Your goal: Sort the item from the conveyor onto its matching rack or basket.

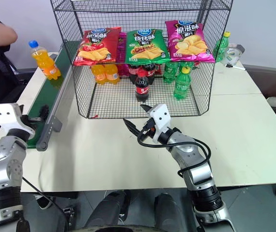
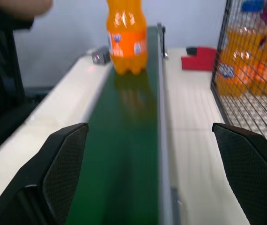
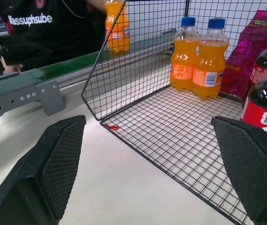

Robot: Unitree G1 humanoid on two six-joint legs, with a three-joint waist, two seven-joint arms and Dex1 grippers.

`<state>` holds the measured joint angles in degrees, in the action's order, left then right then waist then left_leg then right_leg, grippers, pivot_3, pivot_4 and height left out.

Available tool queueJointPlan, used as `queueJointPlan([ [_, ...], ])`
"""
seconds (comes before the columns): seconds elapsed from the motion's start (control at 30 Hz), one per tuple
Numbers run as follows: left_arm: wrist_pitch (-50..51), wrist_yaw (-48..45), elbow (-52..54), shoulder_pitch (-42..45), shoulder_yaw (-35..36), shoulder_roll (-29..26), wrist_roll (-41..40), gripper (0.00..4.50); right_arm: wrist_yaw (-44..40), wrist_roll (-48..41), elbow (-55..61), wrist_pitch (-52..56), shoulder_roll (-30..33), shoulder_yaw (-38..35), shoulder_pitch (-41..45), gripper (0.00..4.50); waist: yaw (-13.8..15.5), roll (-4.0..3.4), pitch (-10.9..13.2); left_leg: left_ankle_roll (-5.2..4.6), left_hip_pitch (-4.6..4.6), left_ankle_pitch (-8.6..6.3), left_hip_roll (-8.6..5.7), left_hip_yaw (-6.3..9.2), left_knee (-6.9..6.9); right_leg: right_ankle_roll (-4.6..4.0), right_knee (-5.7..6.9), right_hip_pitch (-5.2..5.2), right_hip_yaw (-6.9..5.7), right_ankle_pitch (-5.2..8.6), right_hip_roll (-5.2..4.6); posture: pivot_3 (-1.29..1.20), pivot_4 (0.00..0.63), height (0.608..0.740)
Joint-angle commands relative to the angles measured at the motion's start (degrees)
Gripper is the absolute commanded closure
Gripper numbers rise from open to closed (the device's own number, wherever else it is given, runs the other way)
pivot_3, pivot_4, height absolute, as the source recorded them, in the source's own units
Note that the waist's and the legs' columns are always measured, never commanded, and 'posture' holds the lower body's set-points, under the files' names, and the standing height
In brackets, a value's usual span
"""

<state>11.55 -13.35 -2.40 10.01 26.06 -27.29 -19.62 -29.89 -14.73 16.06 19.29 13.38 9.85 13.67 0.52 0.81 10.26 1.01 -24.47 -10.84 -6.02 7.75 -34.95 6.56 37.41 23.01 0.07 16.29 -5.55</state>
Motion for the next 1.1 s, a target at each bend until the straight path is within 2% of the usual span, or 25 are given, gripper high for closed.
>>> queueJointPlan([
  [0.03,-2.6,-1.0,-0.3,1.3,2.8,-1.6,-1.1,0.06,-0.4,-1.1,2.3,-1.0,-0.7,-0.4,1.4,0.0,0.0,0.0,0.0,0.0,0.0,0.0,0.0,0.0,0.01,0.0,0.0,0.0,0.0,0.0,0.0,0.0,0.15,0.74],
  [0.63,-5.6,-2.1,-4.8,2.2,2.8,-3.3,0.6,0.06,-5.0,-8.9,6.2,1.3,0.1,-1.7,1.4,0.0,0.0,0.0,0.0,0.0,0.0,0.0,0.0,0.0,0.01,0.0,0.0,0.0,0.0,0.0,0.0,0.0,0.15,0.74],
  [1.1,-5.7,-1.5,-3.9,1.4,4.1,-3.2,-0.3,0.06,-5.7,-10.6,6.3,2.9,0.4,-0.9,1.6,0.0,0.0,0.0,0.0,0.0,0.0,0.0,0.0,0.0,0.0,0.0,0.0,0.0,0.02,-0.01,-0.01,0.0,0.15,0.74],
])
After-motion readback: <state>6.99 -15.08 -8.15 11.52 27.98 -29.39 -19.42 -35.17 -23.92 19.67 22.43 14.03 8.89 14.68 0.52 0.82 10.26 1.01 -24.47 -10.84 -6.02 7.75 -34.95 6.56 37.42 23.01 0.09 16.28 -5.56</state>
